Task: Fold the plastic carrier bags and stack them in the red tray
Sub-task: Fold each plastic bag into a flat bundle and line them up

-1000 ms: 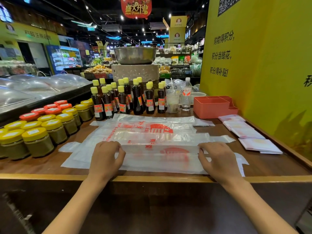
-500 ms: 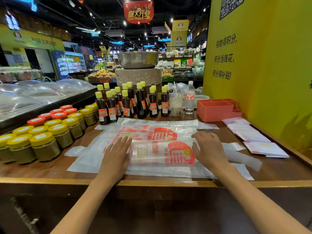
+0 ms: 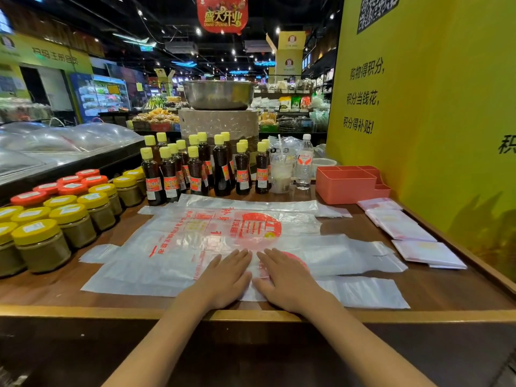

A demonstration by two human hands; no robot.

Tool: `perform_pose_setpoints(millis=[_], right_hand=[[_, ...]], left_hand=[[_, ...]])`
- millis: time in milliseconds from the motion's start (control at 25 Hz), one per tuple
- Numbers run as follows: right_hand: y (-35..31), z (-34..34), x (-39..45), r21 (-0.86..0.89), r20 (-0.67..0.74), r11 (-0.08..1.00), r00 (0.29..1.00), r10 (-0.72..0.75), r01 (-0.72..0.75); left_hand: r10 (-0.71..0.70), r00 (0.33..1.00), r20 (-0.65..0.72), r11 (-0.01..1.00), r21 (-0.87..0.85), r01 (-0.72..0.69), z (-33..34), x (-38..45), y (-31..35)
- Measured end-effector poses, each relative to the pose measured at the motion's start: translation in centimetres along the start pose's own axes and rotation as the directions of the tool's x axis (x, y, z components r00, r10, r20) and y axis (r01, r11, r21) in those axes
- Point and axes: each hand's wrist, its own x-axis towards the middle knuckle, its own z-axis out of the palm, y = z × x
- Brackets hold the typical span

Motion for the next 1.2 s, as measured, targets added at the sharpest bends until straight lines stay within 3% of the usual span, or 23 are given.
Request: perform_pose_setpoints(millis=[160, 320, 560, 760, 880, 1040, 1200], right_hand=[[0.2, 0.6, 0.3, -0.013, 0.003, 0.994, 0.994, 0.109, -0.109], [1.3, 0.4, 0.0, -0.032, 0.115, 0.975, 0.968, 0.223, -0.221], [7.9, -1.4, -3.3, -0.040, 0.122, 0.907, 0.899, 0.420, -0.418], [8.6, -1.8, -4.8, -0.094, -0.109, 0.863, 0.867, 0.487, -0.497], [8.1, -2.1, -5.1, -0.126, -0.173, 0.848, 0.853, 0.492, -0.515], [8.1, -2.2, -4.9, -0.109, -0.199, 0.877, 0.874, 0.443, -0.469], [7.8, -2.4, -5.1, 0.085, -0.188, 0.992, 0.976, 0.108, -0.093]], left_hand=[[0.026, 0.999, 0.034, 1.000, 0.013, -0.026, 0.1, 0.0, -0.3], [-0.003, 0.999, 0.049, 1.000, 0.007, 0.003, 0.3, 0.1, -0.7], [-0.114, 0.992, 0.045, 0.992, -0.041, 0.116, -0.5, -1.5, -4.1], [-0.170, 0.985, -0.021, 0.985, -0.018, 0.169, -0.9, -2.0, -4.0], [-0.200, 0.979, -0.035, 0.980, -0.034, 0.199, -0.7, -1.9, -4.2], [-0.191, 0.976, -0.107, 0.981, -0.001, 0.192, -1.4, -2.2, -3.4], [-0.154, 0.971, -0.182, 0.988, -0.015, 0.154, -1.9, -2.6, -2.8]])
